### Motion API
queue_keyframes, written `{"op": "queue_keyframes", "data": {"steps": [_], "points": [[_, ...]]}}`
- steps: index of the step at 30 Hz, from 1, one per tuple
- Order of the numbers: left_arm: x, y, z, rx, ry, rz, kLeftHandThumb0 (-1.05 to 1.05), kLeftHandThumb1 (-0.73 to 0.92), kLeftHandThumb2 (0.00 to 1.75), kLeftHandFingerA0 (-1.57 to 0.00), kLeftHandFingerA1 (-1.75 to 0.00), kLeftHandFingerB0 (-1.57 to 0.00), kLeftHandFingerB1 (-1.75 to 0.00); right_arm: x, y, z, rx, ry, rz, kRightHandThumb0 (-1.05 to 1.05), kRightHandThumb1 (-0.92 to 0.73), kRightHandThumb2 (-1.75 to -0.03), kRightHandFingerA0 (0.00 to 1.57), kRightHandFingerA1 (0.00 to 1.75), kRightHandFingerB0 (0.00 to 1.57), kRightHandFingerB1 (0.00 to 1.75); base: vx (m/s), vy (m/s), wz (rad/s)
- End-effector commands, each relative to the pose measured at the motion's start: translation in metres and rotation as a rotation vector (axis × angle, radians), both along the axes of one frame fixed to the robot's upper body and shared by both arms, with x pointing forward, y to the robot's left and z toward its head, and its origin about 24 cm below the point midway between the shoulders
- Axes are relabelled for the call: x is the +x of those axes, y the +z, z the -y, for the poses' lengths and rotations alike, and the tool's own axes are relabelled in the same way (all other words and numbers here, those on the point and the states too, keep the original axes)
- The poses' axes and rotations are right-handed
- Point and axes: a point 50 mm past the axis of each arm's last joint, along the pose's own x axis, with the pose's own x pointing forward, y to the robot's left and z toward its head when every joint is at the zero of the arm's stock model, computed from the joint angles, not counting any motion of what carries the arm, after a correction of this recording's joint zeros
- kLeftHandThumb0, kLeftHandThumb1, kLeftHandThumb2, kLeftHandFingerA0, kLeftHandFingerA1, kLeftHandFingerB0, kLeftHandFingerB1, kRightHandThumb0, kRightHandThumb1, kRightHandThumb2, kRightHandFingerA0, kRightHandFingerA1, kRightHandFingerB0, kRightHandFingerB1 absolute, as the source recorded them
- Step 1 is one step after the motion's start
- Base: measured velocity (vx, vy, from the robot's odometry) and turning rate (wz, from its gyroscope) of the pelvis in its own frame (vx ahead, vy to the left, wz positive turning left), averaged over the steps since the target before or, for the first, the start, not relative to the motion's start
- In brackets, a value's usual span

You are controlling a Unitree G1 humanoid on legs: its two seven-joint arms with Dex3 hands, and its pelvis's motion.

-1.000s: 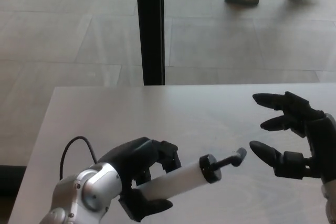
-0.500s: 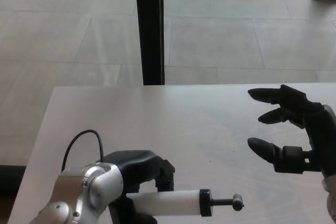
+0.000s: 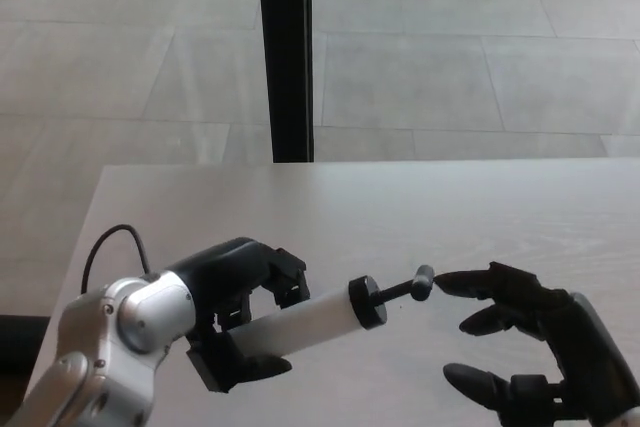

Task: The robot uses its left hand to lift the air pump kept on the middle of the desk and use the right hand to pull out the handle

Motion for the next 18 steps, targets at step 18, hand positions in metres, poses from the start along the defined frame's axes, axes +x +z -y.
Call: {"op": "queue_keyframes", "data": {"steps": [18], "points": [[-0.005, -0.012, -0.003, 0.095, -0.032, -0.008, -0.21, 0.4, 1.4, -0.89, -1.75, -0.76, -1.62, 0.007, 0.016, -0.001, -0.078, -0.037, 0.137, -0.38, -0.55, -0.57, 0.49, 1.0, 0.48, 0.41, 0.0, 0.0, 0.0]]}}
